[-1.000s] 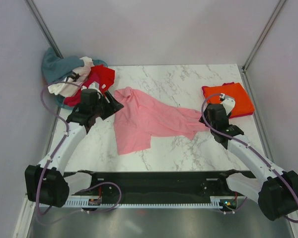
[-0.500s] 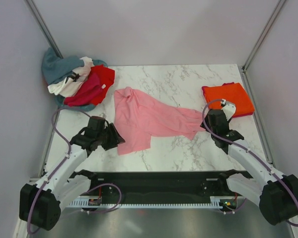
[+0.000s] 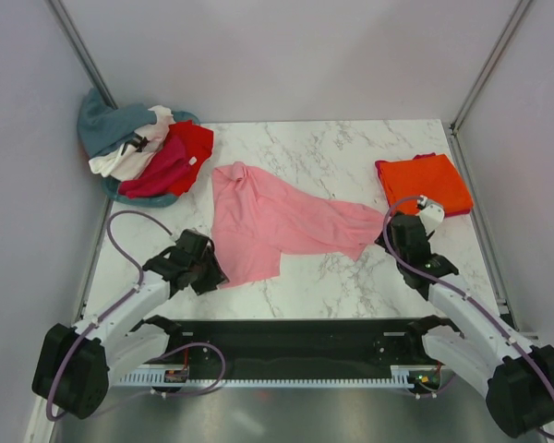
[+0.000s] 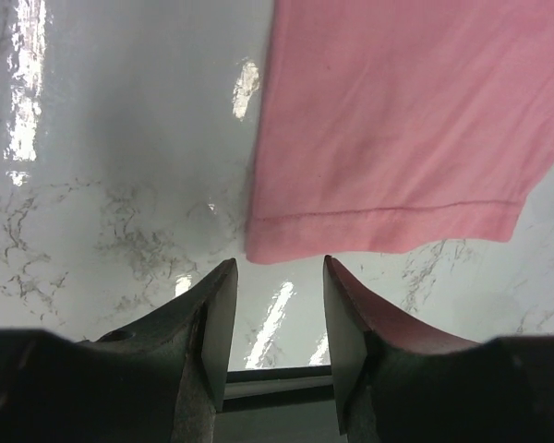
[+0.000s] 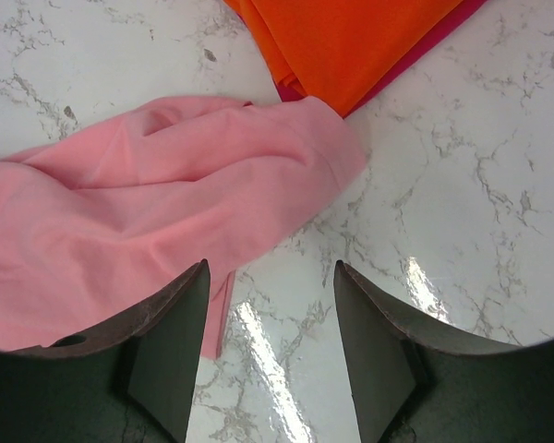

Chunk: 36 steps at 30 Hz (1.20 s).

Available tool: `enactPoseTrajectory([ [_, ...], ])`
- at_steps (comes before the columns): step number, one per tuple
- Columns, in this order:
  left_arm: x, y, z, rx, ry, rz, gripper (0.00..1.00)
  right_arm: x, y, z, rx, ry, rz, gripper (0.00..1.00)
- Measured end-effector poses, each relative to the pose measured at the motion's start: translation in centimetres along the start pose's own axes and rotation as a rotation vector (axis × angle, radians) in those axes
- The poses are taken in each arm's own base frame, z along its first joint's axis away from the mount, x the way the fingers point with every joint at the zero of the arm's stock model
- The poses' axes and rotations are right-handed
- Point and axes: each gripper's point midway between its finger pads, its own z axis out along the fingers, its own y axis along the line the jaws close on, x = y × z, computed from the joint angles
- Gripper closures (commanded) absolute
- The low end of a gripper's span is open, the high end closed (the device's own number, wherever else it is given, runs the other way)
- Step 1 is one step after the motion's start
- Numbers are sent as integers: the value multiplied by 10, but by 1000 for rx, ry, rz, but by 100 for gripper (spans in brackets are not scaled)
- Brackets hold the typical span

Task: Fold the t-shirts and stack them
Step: Flatten the tshirt out

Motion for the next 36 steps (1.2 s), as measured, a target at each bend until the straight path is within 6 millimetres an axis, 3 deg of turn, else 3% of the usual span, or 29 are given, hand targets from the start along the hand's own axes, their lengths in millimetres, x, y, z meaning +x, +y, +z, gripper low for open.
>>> enactPoseTrajectory([
  [7, 3, 4, 16, -48, 37, -17, 55, -4, -1, -8, -21, -18, 17, 36],
  [9, 0, 0, 19, -45, 35, -21, 64, -4, 0, -9, -28, -19, 19, 35],
  [10, -1, -1, 20, -43, 33, -25, 80, -4, 0, -10, -31, -17, 20, 35],
  [12, -1, -1, 22, -47, 32, -33, 95, -2, 0, -10, -33, -11, 17, 35],
  [18, -4, -2, 18, -36, 15, -31, 98, 8, -5, -4, -4, 24, -8, 34],
  [21, -15, -9, 5, -7, -17, -50, 98, 17, -10, 1, 29, 55, -25, 34],
  [24, -41, -26, -22, 72, -96, -86, 98, 26, -15, 6, 59, 84, -29, 35],
  [30, -93, -68, -100, 249, -278, -101, 98, 31, -15, 8, 69, 102, -21, 35],
  [33, -99, -75, -116, 273, -287, -98, 98, 33, -15, 9, 69, 108, -17, 35],
  [36, -96, -67, -116, 247, -266, -108, 98, 35, -15, 9, 67, 116, -14, 36],
])
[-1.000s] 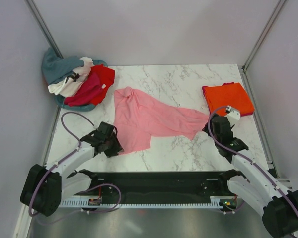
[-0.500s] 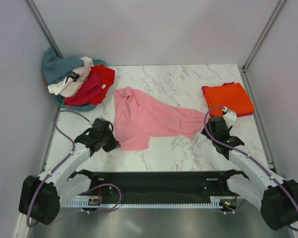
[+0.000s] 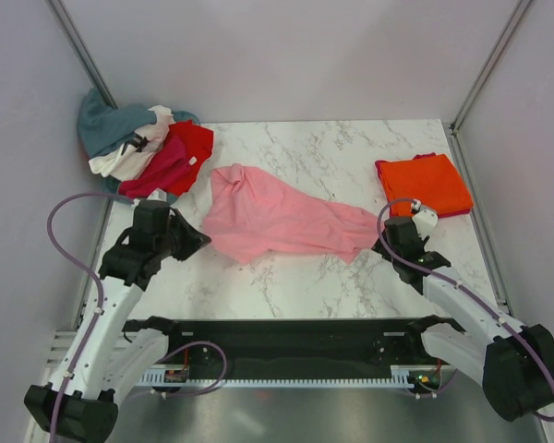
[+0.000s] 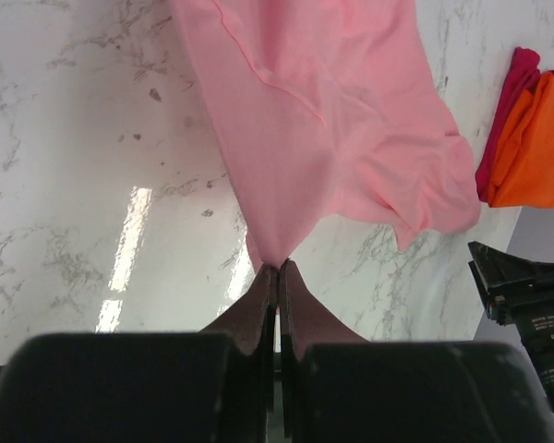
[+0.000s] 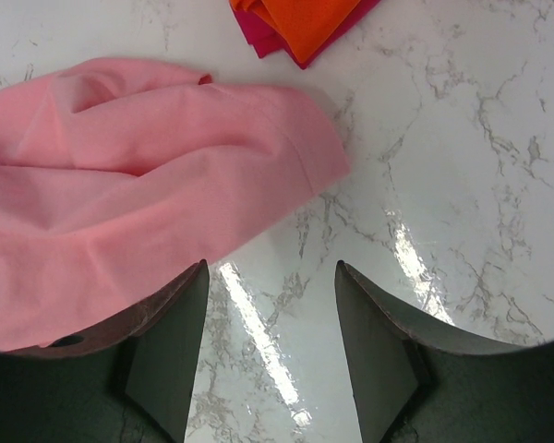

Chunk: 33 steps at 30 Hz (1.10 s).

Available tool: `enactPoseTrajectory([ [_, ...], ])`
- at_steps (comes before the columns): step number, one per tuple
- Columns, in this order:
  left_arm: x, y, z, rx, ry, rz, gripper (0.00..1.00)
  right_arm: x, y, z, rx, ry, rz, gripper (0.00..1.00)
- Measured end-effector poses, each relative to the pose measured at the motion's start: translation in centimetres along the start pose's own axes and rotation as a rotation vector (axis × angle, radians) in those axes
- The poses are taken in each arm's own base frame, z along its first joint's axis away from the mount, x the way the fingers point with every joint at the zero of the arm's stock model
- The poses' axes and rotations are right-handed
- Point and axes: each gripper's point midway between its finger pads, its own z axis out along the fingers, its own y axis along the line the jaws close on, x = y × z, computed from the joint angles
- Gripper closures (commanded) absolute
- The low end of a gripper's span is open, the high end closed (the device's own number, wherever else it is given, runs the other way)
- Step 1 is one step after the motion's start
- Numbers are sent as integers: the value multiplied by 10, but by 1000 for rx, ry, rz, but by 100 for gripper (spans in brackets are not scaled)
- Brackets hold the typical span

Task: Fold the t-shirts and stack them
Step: Flatten the tshirt out

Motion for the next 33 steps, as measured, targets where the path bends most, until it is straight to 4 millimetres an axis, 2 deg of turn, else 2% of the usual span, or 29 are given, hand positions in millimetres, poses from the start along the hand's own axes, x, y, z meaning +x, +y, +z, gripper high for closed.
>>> enactPoseTrajectory([
  [4, -4, 10, -9, -45, 2, -6, 98, 2, 2, 0, -9, 10, 2, 36],
  [10, -29, -8, -25, -10, -51, 16, 98, 11, 0, 7, 7, 44, -24, 32],
  [15, -29, -6, -25, -19, -37, 28, 98, 13, 6, 17, 20, 81, -77, 31],
  [21, -29, -2, -28, -36, -31, 36, 98, 11, 21, 31, 2, 93, -116, 37],
  [24, -34, -3, -31, -36, -44, 41, 98, 11, 23, 38, 8, 99, -140, 59],
  [25, -35, -3, -31, -36, -47, 43, 98, 11, 24, 39, 10, 101, -146, 73],
  [26, -37, -5, -32, -34, -52, 47, 98, 11, 24, 41, 13, 100, -153, 78],
  [28, -41, -5, -33, -40, -56, 48, 98, 8, 26, 44, 17, 99, -156, 83],
  [33, -50, -10, -40, -41, -70, 54, 98, -8, 37, 44, 5, 72, -150, 82],
])
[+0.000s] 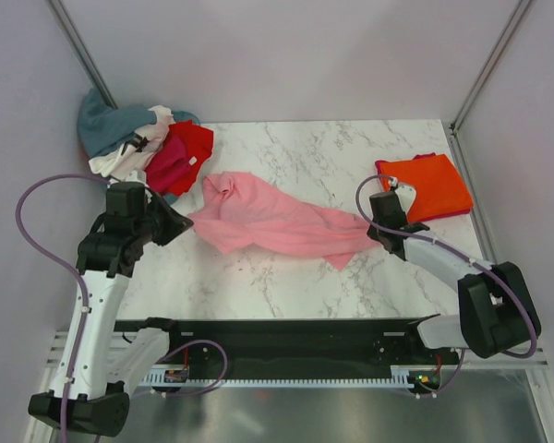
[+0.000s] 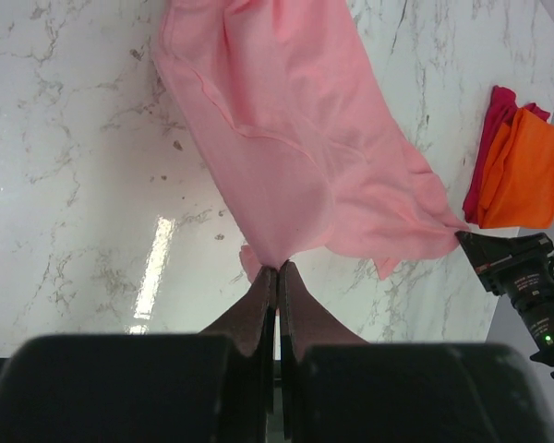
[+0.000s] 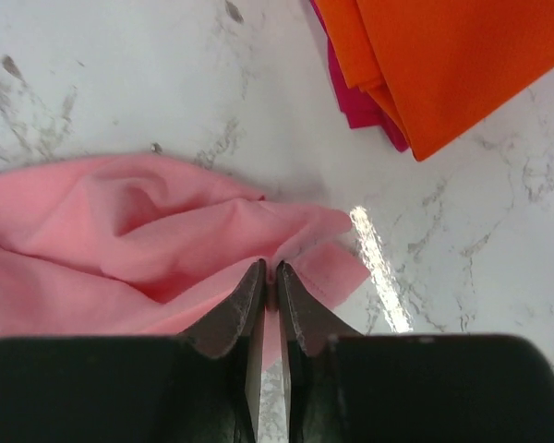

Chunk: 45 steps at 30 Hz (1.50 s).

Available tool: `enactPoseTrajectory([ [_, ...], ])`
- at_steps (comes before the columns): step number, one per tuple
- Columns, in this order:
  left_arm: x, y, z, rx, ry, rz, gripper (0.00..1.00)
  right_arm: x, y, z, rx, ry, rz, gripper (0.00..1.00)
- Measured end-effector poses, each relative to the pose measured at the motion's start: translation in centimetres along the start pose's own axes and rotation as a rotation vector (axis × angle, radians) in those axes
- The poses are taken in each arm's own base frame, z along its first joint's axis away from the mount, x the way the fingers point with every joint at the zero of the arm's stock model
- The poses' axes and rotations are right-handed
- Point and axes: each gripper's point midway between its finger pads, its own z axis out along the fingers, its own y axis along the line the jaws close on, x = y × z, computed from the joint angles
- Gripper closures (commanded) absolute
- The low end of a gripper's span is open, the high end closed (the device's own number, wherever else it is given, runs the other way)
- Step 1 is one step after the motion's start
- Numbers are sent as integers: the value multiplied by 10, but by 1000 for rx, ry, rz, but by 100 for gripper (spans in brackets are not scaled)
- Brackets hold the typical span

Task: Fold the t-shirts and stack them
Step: Flatten the tshirt out

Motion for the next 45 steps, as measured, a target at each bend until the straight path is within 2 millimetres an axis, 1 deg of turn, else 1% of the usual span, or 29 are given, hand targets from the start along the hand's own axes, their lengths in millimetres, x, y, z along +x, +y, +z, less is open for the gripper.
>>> enactPoseTrajectory([
  [5, -10, -9, -11, 20, -27, 14, 98, -30, 14, -10, -32, -58, 21, 81],
  [8, -12, -10, -13, 21, -35, 17, 98, -49, 25, -14, -53, -87, 36, 81],
  [10, -12, -9, -10, 14, -28, 17, 98, -59, 32, -12, -56, -94, 42, 81],
  [14, -10, -5, 0, -10, -6, 12, 98, -71, 48, 7, -50, -79, 39, 82],
  [17, -11, -1, 8, -32, 6, 7, 98, -71, 57, 24, -39, -50, 30, 82],
  [19, -13, 1, 13, -44, 9, 1, 98, -71, 62, 33, -36, -29, 26, 80],
  [20, -13, 2, 15, -48, 10, -1, 98, -73, 64, 36, -39, -24, 26, 78],
  [22, -16, 3, 19, -55, 11, -6, 98, -77, 69, 38, -58, -18, 31, 67],
  [23, -17, 4, 21, -59, 12, -8, 98, -78, 70, 38, -66, -17, 30, 59],
  [24, -17, 5, 22, -63, 13, -9, 98, -81, 71, 36, -78, -18, 31, 46],
  [26, -19, 5, 23, -65, 11, -9, 98, -81, 73, 32, -102, -14, 23, 41],
  [27, -19, 6, 23, -65, 9, -10, 98, -79, 73, 29, -114, -11, 16, 39],
  [29, -20, 4, 22, -56, 3, -9, 98, -68, 74, 17, -170, 15, 7, 38],
  [31, -21, 2, 21, -46, 0, -9, 98, -51, 75, 2, -247, 47, 5, 35],
  [32, -21, 1, 20, -41, -2, -8, 98, -40, 78, -7, -291, 71, -1, 34],
  [34, -22, 0, 18, -32, -5, -7, 98, -19, 87, -24, -368, 106, -26, 34],
  [36, -23, -3, 17, -22, -6, -6, 98, 6, 111, -50, -467, 128, -102, 34],
  [38, -23, -5, 17, -12, -3, -5, 98, 25, 138, -78, -575, 130, -189, 34],
  [40, -23, -6, 16, -8, -1, -5, 98, 39, 162, -105, -685, 109, -276, 34],
  [41, -23, -6, 16, -6, -1, -5, 98, 44, 171, -116, -727, 93, -316, 34],
  [43, -23, -7, 16, -5, 0, -4, 98, 48, 180, -126, -745, 44, -393, 32],
  [45, -23, -7, 17, -6, 2, -4, 98, 57, 188, -135, -750, 16, -460, 32],
])
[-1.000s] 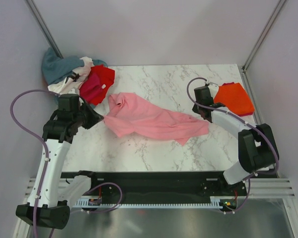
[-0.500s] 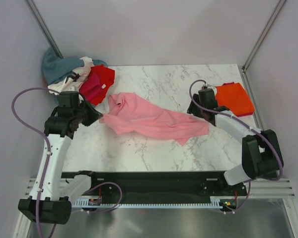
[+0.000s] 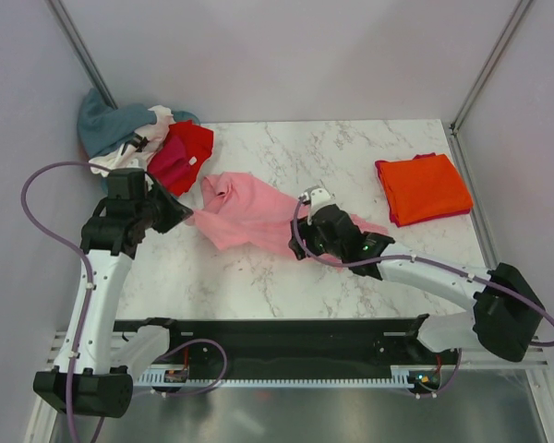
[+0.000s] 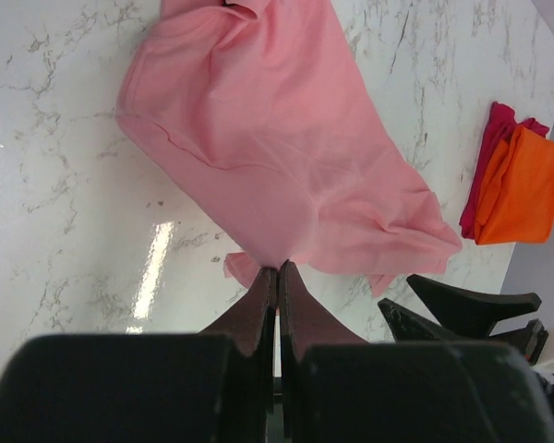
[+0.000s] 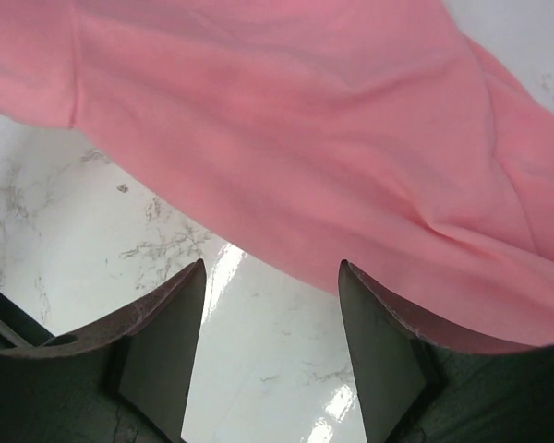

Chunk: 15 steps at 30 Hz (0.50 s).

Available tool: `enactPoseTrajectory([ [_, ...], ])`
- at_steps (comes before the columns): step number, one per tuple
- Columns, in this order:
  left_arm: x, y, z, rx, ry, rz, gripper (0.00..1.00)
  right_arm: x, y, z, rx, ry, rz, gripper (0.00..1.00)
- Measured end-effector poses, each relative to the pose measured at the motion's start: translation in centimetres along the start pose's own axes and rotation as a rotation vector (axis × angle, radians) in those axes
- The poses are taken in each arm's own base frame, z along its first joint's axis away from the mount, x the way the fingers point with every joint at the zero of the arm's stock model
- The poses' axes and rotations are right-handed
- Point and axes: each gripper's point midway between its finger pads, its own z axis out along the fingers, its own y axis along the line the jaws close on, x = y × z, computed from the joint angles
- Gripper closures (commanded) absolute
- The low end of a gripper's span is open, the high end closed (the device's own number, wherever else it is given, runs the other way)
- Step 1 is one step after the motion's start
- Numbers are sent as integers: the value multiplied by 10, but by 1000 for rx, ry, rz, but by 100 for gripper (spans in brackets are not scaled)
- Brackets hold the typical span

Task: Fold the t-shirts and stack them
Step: Flatten the tshirt out

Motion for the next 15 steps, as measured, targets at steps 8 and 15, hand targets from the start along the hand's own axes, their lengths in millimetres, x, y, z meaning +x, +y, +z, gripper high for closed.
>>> enactPoseTrajectory([
  [8, 0, -1, 9, -2, 23, -3, 98, 0, 71, 22, 27, -71, -362, 32],
  [15, -6, -7, 9, 10, 14, -1, 98, 4, 86, 54, 100, -95, -548, 30],
])
